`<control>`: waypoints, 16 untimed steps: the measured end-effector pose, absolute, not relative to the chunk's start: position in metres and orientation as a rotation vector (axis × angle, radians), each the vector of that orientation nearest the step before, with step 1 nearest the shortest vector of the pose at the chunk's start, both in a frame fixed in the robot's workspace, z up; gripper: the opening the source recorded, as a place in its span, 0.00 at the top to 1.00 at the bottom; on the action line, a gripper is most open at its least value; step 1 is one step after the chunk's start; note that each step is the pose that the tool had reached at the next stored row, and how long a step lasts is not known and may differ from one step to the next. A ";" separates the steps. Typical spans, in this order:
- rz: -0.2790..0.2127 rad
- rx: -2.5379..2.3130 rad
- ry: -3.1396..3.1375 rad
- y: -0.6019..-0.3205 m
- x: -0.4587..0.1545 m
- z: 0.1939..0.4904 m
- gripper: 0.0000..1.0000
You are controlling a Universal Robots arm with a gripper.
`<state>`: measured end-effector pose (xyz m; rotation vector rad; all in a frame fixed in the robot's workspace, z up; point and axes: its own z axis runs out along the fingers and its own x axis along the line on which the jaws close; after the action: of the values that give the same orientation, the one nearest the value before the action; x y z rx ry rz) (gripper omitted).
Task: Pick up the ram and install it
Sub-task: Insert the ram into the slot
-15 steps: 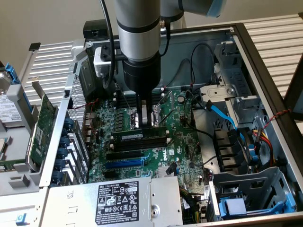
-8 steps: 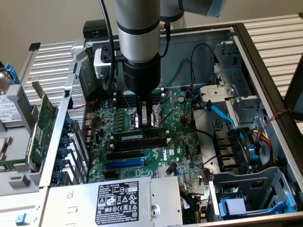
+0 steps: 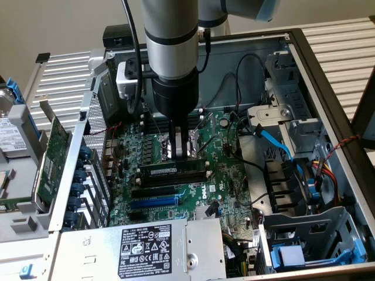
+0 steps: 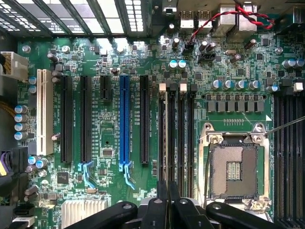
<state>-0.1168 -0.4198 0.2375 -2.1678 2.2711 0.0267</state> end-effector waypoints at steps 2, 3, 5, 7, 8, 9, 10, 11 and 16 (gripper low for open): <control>0.027 -2.168 2.271 -0.420 -0.117 0.237 0.88; 0.027 -2.168 2.271 -0.420 -0.117 0.237 0.88; 0.027 -2.168 2.271 -0.421 -0.117 0.237 0.88; 0.027 -2.168 2.271 -0.421 -0.117 0.237 0.88; 0.027 -2.168 2.271 -0.421 -0.117 0.237 0.88; 0.027 -2.168 2.271 -0.421 -0.117 0.237 0.88; 0.027 -2.168 2.271 -0.421 -0.117 0.237 0.88; 0.027 -2.168 2.271 -0.421 -0.117 0.237 0.88; 0.027 -2.168 2.271 -0.421 -0.117 0.233 0.88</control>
<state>-0.1174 -0.4214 0.2334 -2.1678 2.2708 0.0272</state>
